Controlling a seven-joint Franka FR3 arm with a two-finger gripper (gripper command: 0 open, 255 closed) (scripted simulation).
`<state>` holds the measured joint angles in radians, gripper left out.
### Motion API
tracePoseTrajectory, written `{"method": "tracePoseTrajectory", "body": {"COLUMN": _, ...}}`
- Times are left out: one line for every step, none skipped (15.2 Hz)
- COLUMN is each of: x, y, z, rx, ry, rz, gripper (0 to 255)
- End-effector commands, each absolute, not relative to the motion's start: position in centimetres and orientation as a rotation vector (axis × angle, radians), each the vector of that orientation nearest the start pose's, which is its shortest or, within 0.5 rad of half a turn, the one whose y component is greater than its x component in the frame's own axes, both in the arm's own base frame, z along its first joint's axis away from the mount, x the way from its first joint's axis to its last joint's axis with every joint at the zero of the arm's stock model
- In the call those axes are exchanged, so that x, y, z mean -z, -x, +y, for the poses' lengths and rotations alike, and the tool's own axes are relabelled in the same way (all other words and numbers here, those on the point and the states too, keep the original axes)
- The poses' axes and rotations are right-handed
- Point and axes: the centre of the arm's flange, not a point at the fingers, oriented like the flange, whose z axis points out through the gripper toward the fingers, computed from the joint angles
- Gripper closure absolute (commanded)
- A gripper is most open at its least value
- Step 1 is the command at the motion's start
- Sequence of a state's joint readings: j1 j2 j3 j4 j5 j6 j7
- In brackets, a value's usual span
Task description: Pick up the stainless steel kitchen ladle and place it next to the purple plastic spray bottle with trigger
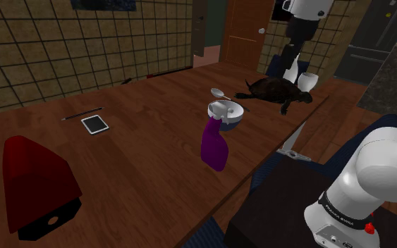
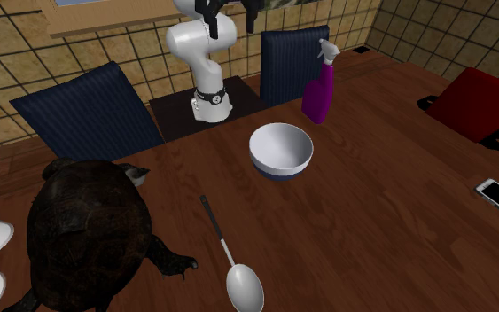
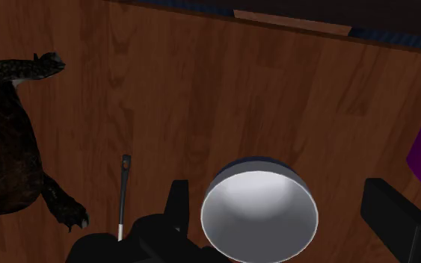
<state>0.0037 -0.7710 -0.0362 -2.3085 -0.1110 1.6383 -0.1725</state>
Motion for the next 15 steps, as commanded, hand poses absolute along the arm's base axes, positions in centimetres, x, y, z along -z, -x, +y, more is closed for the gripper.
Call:
{"method": "tracePoseTrajectory", "body": {"x": -61.5, "y": -31.8, "z": -2.5, "rx": 0.148, "ry": 3.224, "rz": -0.244, "gripper": 0}}
{"method": "tracePoseTrajectory", "body": {"x": -60.8, "y": -32.8, "z": -3.0, "rx": 0.145, "ry": 3.226, "rz": -0.235, "gripper": 0}}
{"method": "tracePoseTrajectory", "body": {"x": -60.1, "y": -33.9, "z": -3.5, "rx": 0.142, "ry": 3.227, "rz": -0.227, "gripper": 0}}
{"method": "tracePoseTrajectory", "body": {"x": -59.4, "y": -34.9, "z": -3.9, "rx": 0.138, "ry": 3.228, "rz": -0.219, "gripper": 0}}
{"method": "tracePoseTrajectory", "body": {"x": -58.6, "y": -35.9, "z": -4.4, "rx": 0.135, "ry": 3.23, "rz": -0.21, "gripper": 0}}
{"method": "tracePoseTrajectory", "body": {"x": -57.9, "y": -36.9, "z": -4.9, "rx": 0.132, "ry": 3.231, "rz": -0.202, "gripper": 0}}
{"method": "tracePoseTrajectory", "body": {"x": -57.2, "y": -38.0, "z": -5.4, "rx": 0.128, "ry": 3.232, "rz": -0.193, "gripper": 0}}
{"method": "tracePoseTrajectory", "body": {"x": -56.5, "y": -39.0, "z": -5.9, "rx": 0.125, "ry": 3.233, "rz": -0.185, "gripper": 0}}
{"method": "tracePoseTrajectory", "body": {"x": -55.8, "y": -40.0, "z": -6.4, "rx": 0.122, "ry": 3.235, "rz": -0.177, "gripper": 0}}
{"method": "tracePoseTrajectory", "body": {"x": -55.0, "y": -41.0, "z": -6.9, "rx": 0.119, "ry": 3.236, "rz": -0.168, "gripper": 0}}
{"method": "tracePoseTrajectory", "body": {"x": -54.3, "y": -42.0, "z": -7.4, "rx": 0.115, "ry": 3.237, "rz": -0.16, "gripper": 0}}
{"method": "tracePoseTrajectory", "body": {"x": -53.6, "y": -43.0, "z": -7.9, "rx": 0.112, "ry": 3.238, "rz": -0.151, "gripper": 0}}
{"method": "tracePoseTrajectory", "body": {"x": -52.9, "y": -44.0, "z": -8.4, "rx": 0.109, "ry": 3.239, "rz": -0.143, "gripper": 0}}
{"method": "tracePoseTrajectory", "body": {"x": -52.1, "y": -45.0, "z": -8.9, "rx": 0.105, "ry": 3.24, "rz": -0.135, "gripper": 0}}
{"method": "tracePoseTrajectory", "body": {"x": -51.4, "y": -46.0, "z": -9.5, "rx": 0.102, "ry": 3.241, "rz": -0.126, "gripper": 0}}
